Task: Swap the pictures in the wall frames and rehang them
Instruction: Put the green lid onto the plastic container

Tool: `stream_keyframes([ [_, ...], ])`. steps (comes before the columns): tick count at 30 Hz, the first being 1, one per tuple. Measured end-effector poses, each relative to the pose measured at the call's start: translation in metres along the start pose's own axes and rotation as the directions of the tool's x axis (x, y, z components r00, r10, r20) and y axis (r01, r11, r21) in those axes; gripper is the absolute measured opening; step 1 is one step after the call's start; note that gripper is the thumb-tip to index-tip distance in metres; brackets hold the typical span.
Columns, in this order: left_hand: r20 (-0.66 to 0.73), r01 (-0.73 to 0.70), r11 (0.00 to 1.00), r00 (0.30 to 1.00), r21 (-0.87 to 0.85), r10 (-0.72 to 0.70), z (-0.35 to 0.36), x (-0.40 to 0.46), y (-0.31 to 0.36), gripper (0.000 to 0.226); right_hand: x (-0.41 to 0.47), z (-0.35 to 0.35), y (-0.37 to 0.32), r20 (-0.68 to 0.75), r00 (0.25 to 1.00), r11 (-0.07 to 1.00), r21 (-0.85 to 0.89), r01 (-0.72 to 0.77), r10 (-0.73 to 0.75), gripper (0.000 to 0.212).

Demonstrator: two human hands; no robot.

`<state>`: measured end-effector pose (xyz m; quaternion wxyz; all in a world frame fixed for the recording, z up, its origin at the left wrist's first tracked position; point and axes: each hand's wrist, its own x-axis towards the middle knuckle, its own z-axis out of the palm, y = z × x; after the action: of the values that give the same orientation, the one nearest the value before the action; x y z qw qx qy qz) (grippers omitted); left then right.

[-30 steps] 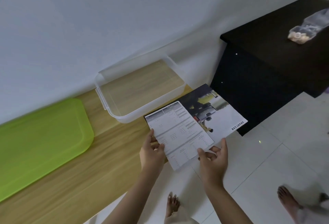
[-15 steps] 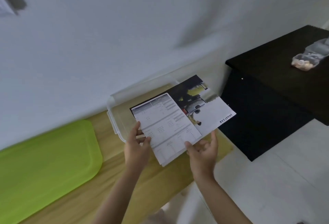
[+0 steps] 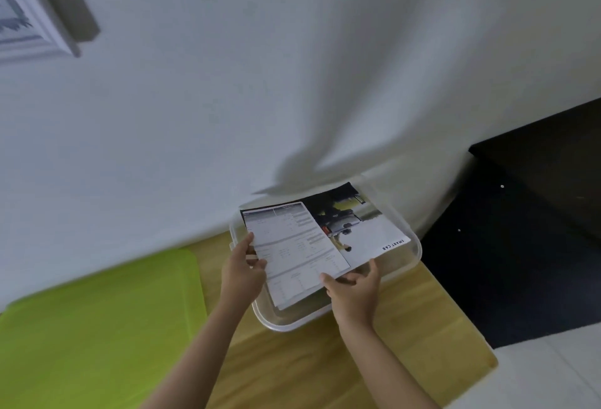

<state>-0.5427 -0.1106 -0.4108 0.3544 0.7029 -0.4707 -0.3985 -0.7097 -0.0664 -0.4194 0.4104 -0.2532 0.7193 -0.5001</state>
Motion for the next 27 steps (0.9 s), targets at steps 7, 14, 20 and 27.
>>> stream_keyframes([
  [7,0.010,0.017,0.994,1.000,0.103,-0.018,0.003,0.012,0.003,0.055,0.005,0.001,-0.004,0.017,0.997,0.996,-0.043,-0.072,0.073,0.102],
  [14,0.086,0.071,0.975,0.992,0.210,-0.091,0.009,0.022,-0.001,0.062,0.014,-0.002,-0.007,0.154,0.971,0.975,-0.150,-0.162,0.185,0.102],
  [20,0.138,0.053,0.937,0.985,0.346,-0.106,0.012,0.019,0.009,0.069,0.013,-0.008,-0.023,0.348,0.922,0.976,-0.192,-0.106,0.169,0.104],
  [27,-0.038,-0.077,0.982,0.996,0.170,0.084,0.001,-0.016,0.008,0.054,0.005,-0.005,-0.029,0.451,0.886,0.988,-0.146,-0.051,0.112,0.092],
])
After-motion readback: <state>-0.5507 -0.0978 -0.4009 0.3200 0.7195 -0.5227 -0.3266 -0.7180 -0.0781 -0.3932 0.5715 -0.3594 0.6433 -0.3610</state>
